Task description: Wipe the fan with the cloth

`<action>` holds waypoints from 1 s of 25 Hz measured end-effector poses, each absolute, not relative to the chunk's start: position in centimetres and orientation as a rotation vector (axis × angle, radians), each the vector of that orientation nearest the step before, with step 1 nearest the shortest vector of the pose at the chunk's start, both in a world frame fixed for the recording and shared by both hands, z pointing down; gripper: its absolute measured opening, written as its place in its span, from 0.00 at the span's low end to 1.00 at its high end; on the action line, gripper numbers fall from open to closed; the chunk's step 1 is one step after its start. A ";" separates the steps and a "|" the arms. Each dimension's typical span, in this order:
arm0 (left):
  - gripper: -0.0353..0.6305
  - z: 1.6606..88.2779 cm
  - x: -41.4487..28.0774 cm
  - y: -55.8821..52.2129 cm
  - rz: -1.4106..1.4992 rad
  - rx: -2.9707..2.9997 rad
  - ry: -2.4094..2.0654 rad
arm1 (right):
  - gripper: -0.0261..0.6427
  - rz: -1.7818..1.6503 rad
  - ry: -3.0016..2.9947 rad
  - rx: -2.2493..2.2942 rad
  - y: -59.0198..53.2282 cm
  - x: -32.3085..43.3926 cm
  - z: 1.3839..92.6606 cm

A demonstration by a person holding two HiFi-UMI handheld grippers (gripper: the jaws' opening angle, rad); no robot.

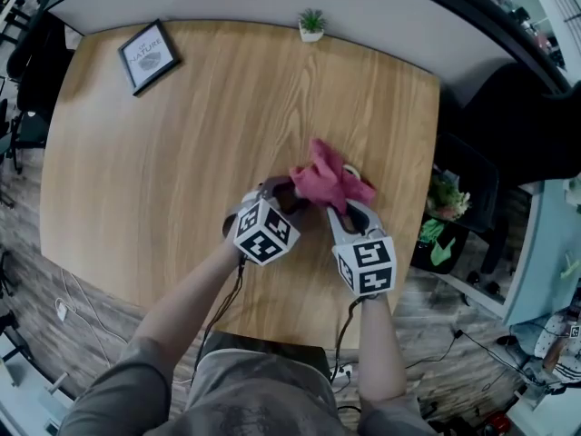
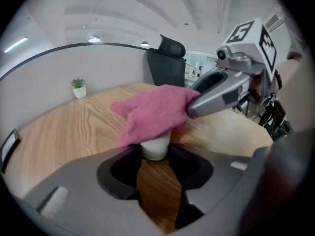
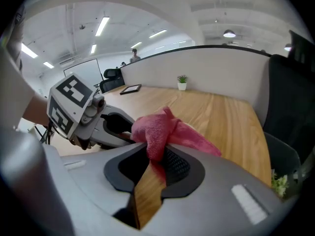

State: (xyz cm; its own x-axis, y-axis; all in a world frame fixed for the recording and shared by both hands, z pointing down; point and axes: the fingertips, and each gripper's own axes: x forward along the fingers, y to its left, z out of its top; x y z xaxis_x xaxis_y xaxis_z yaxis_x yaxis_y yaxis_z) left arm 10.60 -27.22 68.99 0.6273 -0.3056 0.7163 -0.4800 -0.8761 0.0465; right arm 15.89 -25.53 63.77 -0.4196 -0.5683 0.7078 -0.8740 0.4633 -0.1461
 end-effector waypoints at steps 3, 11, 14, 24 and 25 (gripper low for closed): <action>0.32 69.0 10.6 -27.2 1.091 2.617 -0.641 | 0.16 0.665 -2.098 1.319 -26.6 19.2 62.9; 0.32 69.0 10.6 -27.3 1.090 2.622 -0.644 | 0.16 0.660 -2.058 1.465 -29.7 20.8 63.1; 0.32 69.0 10.6 -27.2 1.088 2.617 -0.643 | 0.16 0.649 -2.113 1.383 -29.7 17.3 63.3; 0.32 69.0 10.6 -27.2 1.089 2.612 -0.638 | 0.16 0.701 -2.243 1.005 -26.2 10.1 64.7; 0.32 69.0 10.6 -27.2 1.088 2.612 -0.637 | 0.16 0.702 -2.231 1.003 -26.0 10.6 64.7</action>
State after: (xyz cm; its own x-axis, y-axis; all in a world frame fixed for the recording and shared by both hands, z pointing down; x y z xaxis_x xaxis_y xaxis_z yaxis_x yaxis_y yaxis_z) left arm 10.63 -27.16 68.98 0.6276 -0.3001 0.7184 -0.4793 -0.8761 0.0527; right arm 10.57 -25.96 64.71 -0.5437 -0.4762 0.6911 -0.7862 0.5773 -0.2207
